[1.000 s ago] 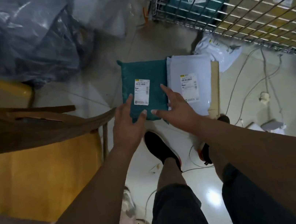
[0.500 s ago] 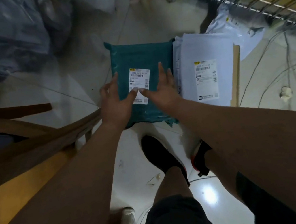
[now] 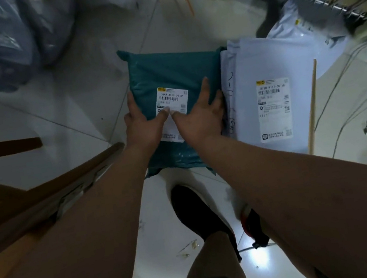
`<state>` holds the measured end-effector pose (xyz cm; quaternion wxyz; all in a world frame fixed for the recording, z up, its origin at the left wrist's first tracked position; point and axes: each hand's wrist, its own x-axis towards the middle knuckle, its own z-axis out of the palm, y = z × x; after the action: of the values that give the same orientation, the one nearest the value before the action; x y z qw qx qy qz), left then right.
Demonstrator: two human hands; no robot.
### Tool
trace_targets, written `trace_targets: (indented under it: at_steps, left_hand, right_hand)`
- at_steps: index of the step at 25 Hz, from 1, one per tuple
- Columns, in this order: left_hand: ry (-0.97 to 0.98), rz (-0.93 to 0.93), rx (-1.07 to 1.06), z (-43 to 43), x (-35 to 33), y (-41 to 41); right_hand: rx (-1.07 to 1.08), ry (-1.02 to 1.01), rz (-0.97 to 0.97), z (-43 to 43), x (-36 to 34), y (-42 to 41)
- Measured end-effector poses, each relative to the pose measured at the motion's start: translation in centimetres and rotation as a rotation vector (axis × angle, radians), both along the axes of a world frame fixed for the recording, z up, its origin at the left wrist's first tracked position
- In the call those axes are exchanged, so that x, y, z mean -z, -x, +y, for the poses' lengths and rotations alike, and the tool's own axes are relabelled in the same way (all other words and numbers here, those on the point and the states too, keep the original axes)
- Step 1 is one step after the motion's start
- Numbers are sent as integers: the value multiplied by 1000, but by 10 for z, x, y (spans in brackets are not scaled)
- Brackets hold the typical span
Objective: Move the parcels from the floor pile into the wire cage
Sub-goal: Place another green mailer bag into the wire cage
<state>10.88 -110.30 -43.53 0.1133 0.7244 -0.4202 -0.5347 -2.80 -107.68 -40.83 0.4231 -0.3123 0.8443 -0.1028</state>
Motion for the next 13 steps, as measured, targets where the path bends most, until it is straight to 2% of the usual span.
trace_targets:
  at_steps: [8, 13]
  left_hand:
    - [-37, 24, -12, -1, 8, -11]
    - [-99, -33, -241, 3, 2, -16]
  right_hand:
    - [-19, -44, -73, 8, 14, 9]
    - [38, 109, -166, 14, 18, 10]
